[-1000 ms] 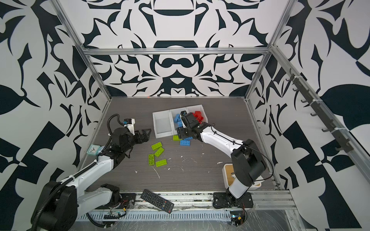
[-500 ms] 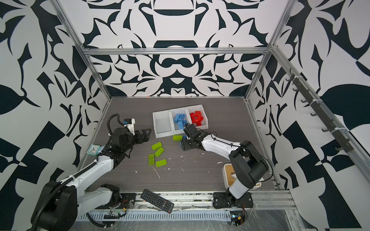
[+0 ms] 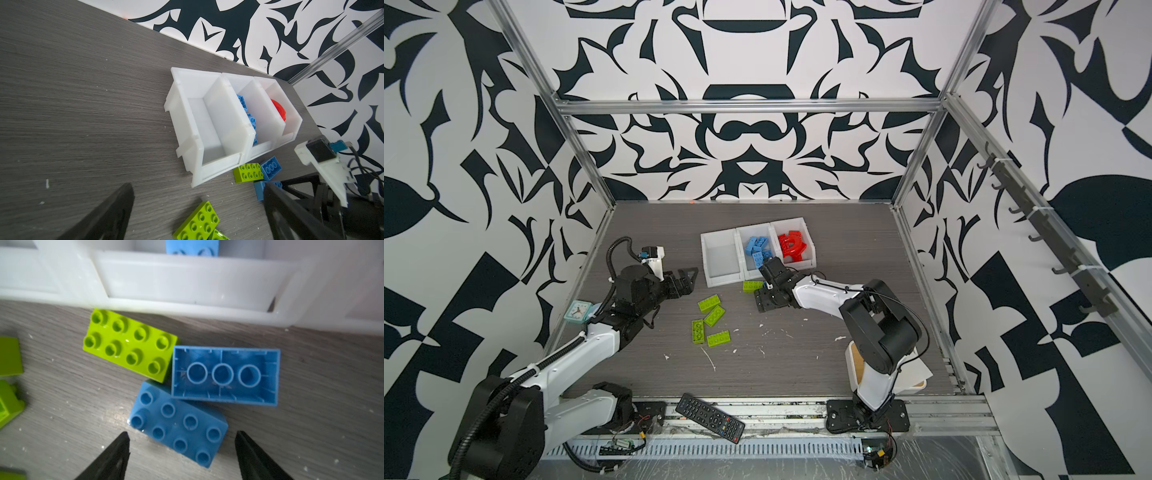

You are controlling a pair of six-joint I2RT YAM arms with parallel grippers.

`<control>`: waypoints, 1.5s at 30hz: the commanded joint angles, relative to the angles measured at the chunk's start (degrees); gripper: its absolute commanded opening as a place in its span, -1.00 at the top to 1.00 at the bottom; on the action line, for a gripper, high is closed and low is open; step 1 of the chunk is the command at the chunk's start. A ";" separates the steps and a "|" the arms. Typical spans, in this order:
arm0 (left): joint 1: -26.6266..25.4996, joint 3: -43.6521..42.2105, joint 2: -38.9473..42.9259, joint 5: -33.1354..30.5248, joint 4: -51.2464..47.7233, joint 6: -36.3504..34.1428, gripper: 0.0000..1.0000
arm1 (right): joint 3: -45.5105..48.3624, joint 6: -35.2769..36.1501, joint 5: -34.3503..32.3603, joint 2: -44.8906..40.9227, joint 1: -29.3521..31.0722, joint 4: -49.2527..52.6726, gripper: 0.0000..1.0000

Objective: Sort the legos into containers by color
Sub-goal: 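Move the right gripper back to the pile and grasp a blue brick, then carry the blue brick over the middle compartment and open the right gripper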

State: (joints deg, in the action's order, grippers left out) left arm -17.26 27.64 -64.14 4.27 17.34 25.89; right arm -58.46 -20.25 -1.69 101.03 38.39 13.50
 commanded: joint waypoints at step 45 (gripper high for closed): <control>0.12 -0.30 0.05 -0.76 0.52 -0.48 -1.00 | -12.50 4.52 -1.03 -5.93 -1.48 5.01 -0.31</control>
State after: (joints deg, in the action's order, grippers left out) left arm -17.26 27.64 -64.14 4.01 17.34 25.85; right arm -64.86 -18.79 -3.07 94.39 37.76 19.46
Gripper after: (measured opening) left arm 0.998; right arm 0.716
